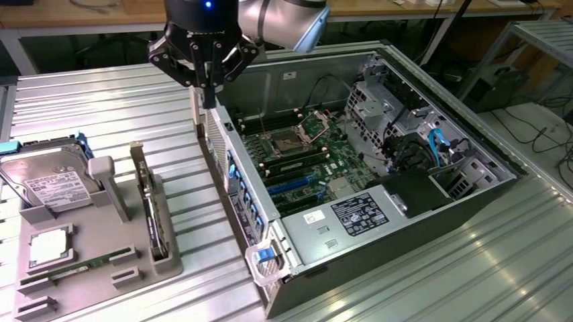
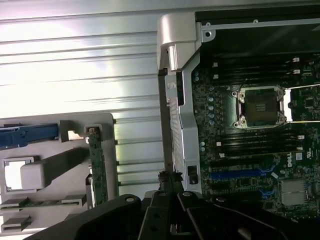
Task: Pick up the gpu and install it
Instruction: 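Reach for the gpu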
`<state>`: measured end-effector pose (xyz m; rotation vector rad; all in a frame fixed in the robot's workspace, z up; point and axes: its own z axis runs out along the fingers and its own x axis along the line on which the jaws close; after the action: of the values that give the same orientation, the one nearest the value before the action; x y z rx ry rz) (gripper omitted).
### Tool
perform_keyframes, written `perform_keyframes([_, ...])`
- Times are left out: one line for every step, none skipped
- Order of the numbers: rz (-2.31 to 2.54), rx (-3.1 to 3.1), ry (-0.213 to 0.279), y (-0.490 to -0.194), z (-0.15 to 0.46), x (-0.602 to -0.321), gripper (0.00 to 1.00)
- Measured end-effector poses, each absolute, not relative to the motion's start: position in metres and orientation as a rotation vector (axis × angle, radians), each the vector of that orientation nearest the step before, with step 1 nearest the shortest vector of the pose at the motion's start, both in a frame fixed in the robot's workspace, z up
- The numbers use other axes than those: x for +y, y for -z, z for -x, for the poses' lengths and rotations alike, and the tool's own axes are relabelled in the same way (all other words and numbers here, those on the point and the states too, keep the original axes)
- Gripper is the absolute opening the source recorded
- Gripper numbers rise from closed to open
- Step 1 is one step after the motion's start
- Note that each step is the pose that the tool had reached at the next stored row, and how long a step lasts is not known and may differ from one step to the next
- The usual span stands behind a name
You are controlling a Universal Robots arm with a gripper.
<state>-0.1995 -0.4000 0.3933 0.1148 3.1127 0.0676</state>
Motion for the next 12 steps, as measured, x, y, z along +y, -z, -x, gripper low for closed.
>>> perform_keyframes([-0.115, 3.113, -0.068, -0.393, 0.200, -0.400, 0.11])
perform_keyframes([-0.115, 3.113, -0.068, -0.393, 0.201, -0.400, 0.11])
perform_keyframes([-0.115, 3.113, -0.068, -0.393, 0.203, -0.400, 0.11])
perform_keyframes([-0.115, 3.113, -0.068, -0.393, 0.204, -0.400, 0.11])
perform_keyframes([-0.114, 3.113, -0.068, -0.393, 0.205, -0.400, 0.11])
perform_keyframes([-0.114, 3.113, -0.068, -0.393, 0.205, -0.400, 0.11])
perform_keyframes([-0.114, 3.113, -0.068, -0.393, 0.206, -0.400, 0.11])
perform_keyframes([-0.114, 3.113, -0.068, -0.393, 0.207, -0.400, 0.11])
perform_keyframes([-0.114, 3.113, -0.068, -0.393, 0.208, -0.400, 0.11])
perform_keyframes([-0.114, 3.113, -0.068, -0.393, 0.209, -0.400, 0.11])
perform_keyframes([-0.113, 3.113, -0.068, -0.393, 0.211, -0.401, 0.11])
perform_keyframes([-0.113, 3.113, -0.068, -0.393, 0.213, -0.401, 0.11])
